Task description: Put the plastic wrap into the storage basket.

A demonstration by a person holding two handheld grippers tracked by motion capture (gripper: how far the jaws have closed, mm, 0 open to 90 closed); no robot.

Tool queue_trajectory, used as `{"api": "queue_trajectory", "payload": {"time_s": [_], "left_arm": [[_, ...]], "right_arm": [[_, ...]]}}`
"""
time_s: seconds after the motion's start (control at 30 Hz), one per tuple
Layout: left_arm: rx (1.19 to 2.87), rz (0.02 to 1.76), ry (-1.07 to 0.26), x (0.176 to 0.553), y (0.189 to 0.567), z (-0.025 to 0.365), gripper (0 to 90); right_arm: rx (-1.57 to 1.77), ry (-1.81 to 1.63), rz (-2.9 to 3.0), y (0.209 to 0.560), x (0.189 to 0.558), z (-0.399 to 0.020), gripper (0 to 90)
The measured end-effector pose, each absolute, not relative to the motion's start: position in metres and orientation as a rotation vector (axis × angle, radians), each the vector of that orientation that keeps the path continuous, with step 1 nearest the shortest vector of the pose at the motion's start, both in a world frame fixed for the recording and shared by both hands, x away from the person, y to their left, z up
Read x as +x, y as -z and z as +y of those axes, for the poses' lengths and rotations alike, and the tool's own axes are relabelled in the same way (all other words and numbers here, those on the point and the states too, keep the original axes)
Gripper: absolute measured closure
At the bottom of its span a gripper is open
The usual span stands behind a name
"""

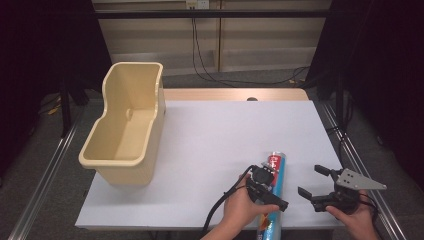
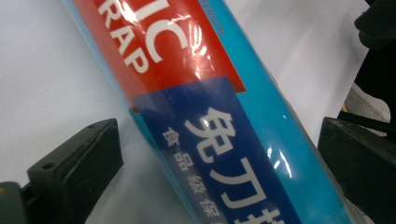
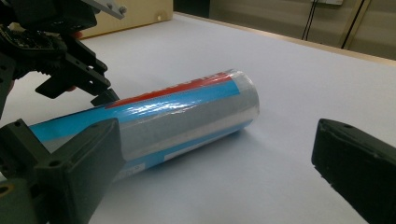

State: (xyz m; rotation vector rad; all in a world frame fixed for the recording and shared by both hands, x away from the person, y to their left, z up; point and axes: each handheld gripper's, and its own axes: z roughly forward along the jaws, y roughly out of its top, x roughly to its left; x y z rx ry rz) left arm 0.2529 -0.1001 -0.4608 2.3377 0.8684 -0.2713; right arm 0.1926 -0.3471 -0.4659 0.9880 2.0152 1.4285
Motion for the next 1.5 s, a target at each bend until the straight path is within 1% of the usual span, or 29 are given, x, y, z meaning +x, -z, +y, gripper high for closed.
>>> {"api": "queue_trajectory", "payload": {"time_s": [0.1,0.23,0.47,0.7,0.77,0.97,1.0,1.23,1.37,1.5], "left_arm": [[2.352,0.896,0.291,0.253,0.462,-0.103,4.4],[2.363,0.915,0.267,0.253,0.460,-0.104,10.2],[2.359,1.010,0.328,0.260,0.456,-0.093,15.6],[2.340,1.053,0.334,0.267,0.452,-0.078,18.1],[2.343,1.078,0.298,0.272,0.448,-0.067,18.7],[2.341,1.111,0.287,0.277,0.445,-0.050,20.5],[2.345,1.126,0.274,0.279,0.444,-0.042,20.8],[2.346,1.189,0.240,0.284,0.441,-0.020,22.6],[2.357,1.213,0.235,0.287,0.440,-0.012,23.5],[2.333,1.256,0.247,0.289,0.440,0.000,24.6]], "right_arm": [[0.985,-1.427,2.017,0.466,0.193,-0.346,1.4],[0.978,-1.421,2.023,0.466,0.193,-0.345,1.4],[0.976,-1.422,2.019,0.466,0.193,-0.346,1.5],[0.975,-1.418,2.024,0.466,0.193,-0.346,1.6],[0.976,-1.416,2.026,0.467,0.193,-0.346,1.7],[0.975,-1.411,2.029,0.467,0.193,-0.345,2.0],[0.977,-1.410,2.030,0.467,0.193,-0.345,2.0],[0.980,-1.412,2.028,0.467,0.193,-0.346,2.0],[0.980,-1.409,2.029,0.467,0.193,-0.346,2.0],[0.977,-1.414,2.030,0.467,0.193,-0.346,2.1]]}}
